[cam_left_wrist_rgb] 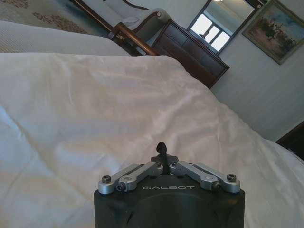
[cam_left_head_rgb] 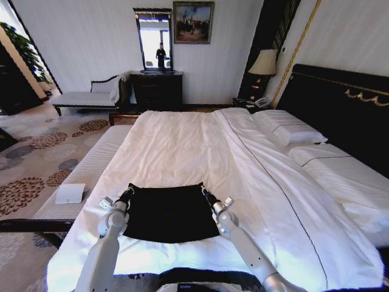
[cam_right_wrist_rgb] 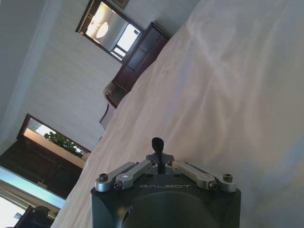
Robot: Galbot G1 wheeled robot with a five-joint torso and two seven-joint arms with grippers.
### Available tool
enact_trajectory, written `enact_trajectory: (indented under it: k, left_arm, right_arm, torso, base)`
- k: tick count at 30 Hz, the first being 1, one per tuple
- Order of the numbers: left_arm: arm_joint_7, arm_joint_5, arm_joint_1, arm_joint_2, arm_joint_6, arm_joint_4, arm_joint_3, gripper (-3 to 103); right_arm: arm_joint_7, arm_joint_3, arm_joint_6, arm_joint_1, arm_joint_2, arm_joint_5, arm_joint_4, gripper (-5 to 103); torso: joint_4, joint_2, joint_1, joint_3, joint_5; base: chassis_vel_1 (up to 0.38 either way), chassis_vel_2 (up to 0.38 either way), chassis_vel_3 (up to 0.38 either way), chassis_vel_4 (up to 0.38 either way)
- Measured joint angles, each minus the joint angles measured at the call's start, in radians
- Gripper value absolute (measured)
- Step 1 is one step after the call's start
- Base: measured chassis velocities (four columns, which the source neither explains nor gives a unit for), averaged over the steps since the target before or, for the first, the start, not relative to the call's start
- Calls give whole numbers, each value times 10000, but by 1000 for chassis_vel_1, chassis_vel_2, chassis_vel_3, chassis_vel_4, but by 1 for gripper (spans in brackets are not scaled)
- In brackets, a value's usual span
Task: Fold the clothes on the bed.
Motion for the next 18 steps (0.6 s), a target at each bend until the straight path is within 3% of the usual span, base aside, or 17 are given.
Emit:
enact_trajectory:
  k: [4, 8, 11, 14, 18]
  left_arm:
    - [-48, -161, 4, 88, 3, -200, -74, 0]
    - [-157, -736, 79, 321, 51, -1249, -176, 0]
    - [-242, -1500, 84, 760, 117, -2765, -374, 0]
    - [-299, -1886, 98, 1016, 161, -3526, -537, 0]
    - [-301, -1950, 370, 1215, 171, -4269, -766, 0]
  right_arm:
    - [-348, 112, 344, -120, -141, 25, 479, 1]
    - [-851, 321, 776, -386, -535, 449, 1660, 1]
    - [-1179, 558, 1232, -661, -1209, 916, 3269, 1]
    - [-1220, 740, 1362, -824, -1696, 1135, 4394, 1]
    - [-1252, 1083, 1486, -1210, -2163, 1176, 5649, 1]
  torso:
    - [0, 0, 0, 1, -3]
    - [0, 0, 0, -1, -2]
    - [-2, 1, 0, -2, 1]
    - [-1, 0, 0, -2, 1]
    - [0, 0, 1, -2, -1]
  base:
    - [0, 0, 0, 0]
    - [0, 0, 0, 0]
    - [0, 0, 0, 0]
    - [0, 0, 0, 0]
    - [0, 0, 0, 0]
